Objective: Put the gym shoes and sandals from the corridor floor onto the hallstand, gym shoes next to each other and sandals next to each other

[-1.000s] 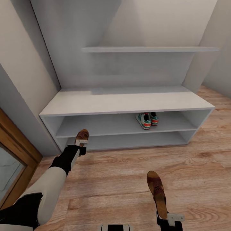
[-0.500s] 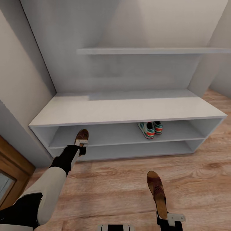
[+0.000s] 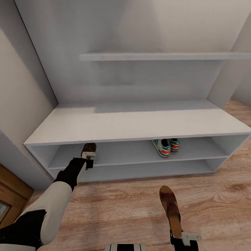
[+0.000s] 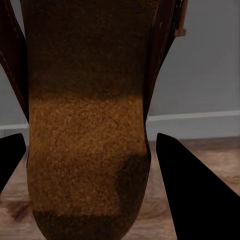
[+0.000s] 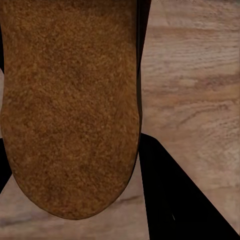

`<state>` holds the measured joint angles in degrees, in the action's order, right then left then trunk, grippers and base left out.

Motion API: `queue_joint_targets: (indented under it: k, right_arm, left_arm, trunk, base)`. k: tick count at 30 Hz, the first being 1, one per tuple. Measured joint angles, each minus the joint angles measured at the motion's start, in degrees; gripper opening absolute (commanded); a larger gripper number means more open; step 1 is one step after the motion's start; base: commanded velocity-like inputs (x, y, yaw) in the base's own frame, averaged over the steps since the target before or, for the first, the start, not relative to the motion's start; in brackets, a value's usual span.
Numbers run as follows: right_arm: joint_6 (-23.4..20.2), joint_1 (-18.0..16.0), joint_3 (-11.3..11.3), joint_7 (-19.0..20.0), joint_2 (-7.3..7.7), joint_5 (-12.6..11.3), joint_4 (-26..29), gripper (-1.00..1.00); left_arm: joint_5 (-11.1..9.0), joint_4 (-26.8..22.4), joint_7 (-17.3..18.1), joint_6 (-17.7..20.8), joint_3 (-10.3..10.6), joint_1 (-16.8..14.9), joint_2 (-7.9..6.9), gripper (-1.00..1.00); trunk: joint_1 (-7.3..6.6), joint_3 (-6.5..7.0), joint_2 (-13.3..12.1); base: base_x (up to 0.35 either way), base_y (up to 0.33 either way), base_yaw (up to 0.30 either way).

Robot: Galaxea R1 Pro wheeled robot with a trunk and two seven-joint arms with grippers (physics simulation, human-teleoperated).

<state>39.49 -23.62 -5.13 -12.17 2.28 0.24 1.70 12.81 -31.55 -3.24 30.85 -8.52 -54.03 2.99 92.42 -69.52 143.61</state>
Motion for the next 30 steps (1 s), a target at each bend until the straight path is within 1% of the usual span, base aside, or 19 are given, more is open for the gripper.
queue_joint_targets:
  k: [6,17,25,30]
  right_arm:
    - [-0.01,0.00,-0.03,0.00,0.00,0.01,0.00,-1.00]
    - [0.01,0.00,-0.01,0.00,0.00,0.00,0.00,-1.00]
    - [-0.02,0.00,-0.03,0.00,0.00,0.01,0.00,-1.00]
    - [0.00,0.00,-0.01,0.00,0.00,0.01,0.00,-1.00]
  left_arm:
    - [-0.03,0.00,0.00,-0.06,-0.03,0.05,-0.09,-1.00]
    - [-0.09,0.00,0.00,-0.10,-0.07,0.09,-0.17,-1.00]
    - [-0.10,0.00,0.00,-0.15,-0.13,0.09,-0.17,-1.00]
    - [-0.08,0.00,0.06,-0.22,-0.18,0.09,-0.21,-1.00]
  trunk:
    - [-0.01,0.00,0.00]
    - [0.01,0.00,0.00]
    - [-0.01,0.00,0.00]
    - [0.01,0.00,0.00]
  base:
    - [0.233,0.000,0.000]
    - [0.053,0.000,0.000]
    - [0.175,0.046,0.000]
    - [0.068,0.021,0.000]
